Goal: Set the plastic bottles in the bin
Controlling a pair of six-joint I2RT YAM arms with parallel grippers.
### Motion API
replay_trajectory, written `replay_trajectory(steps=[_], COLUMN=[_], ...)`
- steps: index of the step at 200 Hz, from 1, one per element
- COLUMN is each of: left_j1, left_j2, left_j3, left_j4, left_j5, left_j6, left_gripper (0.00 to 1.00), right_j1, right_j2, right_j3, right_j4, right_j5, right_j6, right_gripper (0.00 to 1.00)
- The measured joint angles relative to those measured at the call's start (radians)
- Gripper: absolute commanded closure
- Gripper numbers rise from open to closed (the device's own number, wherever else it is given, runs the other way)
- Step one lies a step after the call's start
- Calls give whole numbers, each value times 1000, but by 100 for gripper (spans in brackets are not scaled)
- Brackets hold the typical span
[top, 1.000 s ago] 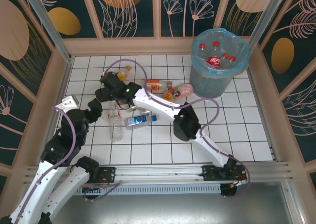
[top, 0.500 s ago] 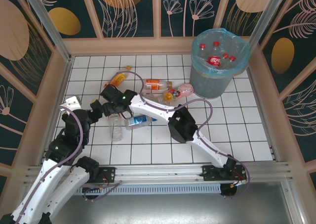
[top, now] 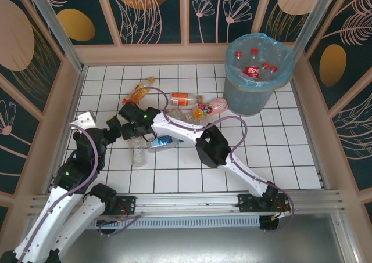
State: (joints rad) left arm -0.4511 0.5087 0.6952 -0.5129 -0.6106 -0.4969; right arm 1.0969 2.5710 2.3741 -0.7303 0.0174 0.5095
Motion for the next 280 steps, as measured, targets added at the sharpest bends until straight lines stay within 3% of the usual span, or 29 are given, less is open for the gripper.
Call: replay_trajectory(steps=[101, 153, 231, 260, 280], left_j1=[0, 0, 0, 0, 0], left_j2=[19, 13, 29, 37, 43], left_j3=[0, 0, 22, 98, 156], left_j4=[15, 16, 19, 38, 71], left_j5=[23, 26, -2, -15, 40], left_j6=[8, 8, 49, 100, 148], left_gripper=[3, 3, 4, 4, 4], right_j1=[-4, -4, -6, -21, -54], right_j2=[46, 47, 27, -48, -144], right_j3=[16, 39, 82, 82, 78], right_j4=[-19, -31, -18, -19, -16], right_j5=[-94, -125, -143, -138, -132], right_j6=[22, 22, 9, -15, -40], right_gripper=[16, 41, 42, 42, 43])
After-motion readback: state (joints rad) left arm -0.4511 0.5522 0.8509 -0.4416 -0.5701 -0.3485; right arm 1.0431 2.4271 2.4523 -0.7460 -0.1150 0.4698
